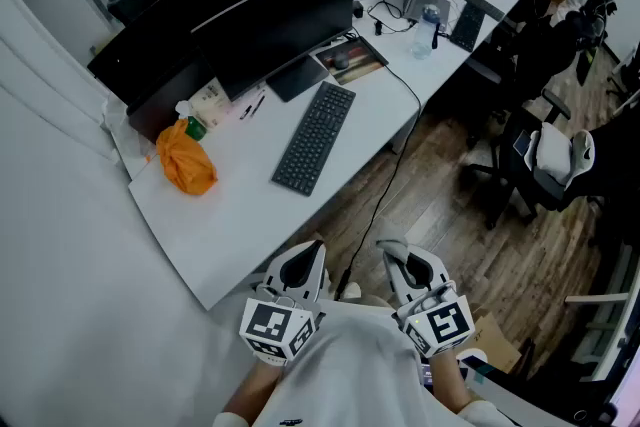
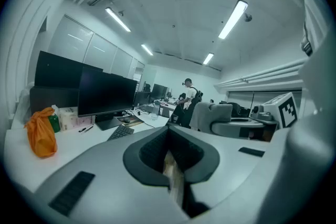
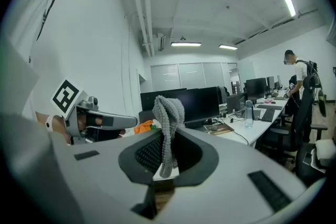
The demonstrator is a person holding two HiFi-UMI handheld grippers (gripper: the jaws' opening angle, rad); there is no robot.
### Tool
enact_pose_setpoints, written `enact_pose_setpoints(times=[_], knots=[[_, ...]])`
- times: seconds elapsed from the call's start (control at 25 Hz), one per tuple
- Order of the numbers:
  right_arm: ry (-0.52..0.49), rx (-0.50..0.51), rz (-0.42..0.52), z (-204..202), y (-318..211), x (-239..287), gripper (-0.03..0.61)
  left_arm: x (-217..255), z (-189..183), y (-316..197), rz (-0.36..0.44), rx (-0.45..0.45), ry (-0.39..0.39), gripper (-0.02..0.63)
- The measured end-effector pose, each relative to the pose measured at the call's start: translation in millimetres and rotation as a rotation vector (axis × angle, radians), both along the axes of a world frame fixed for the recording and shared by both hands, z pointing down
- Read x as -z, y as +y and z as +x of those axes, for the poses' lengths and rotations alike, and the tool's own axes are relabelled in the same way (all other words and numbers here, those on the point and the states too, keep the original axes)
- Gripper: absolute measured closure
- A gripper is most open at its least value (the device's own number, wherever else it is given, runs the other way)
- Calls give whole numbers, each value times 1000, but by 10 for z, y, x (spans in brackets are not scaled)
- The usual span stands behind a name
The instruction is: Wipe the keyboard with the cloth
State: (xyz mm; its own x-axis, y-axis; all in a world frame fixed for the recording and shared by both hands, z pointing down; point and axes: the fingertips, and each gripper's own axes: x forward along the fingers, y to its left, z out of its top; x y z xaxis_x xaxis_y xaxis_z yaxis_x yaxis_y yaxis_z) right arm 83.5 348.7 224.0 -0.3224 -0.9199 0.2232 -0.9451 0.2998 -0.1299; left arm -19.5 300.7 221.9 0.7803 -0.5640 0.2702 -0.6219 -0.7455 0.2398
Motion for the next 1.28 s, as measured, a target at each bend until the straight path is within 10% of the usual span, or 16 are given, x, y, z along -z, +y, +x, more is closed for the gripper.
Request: enact_pose_setpoints(times=[0.68,1.28], knots=[[-67,-7,-31,225,-324,-219,562,-42,230,-222,28,-7,-30,595],[-84,18,-28,202,-1565,11,560,26,275,-1538,-11,-32,-15,595]])
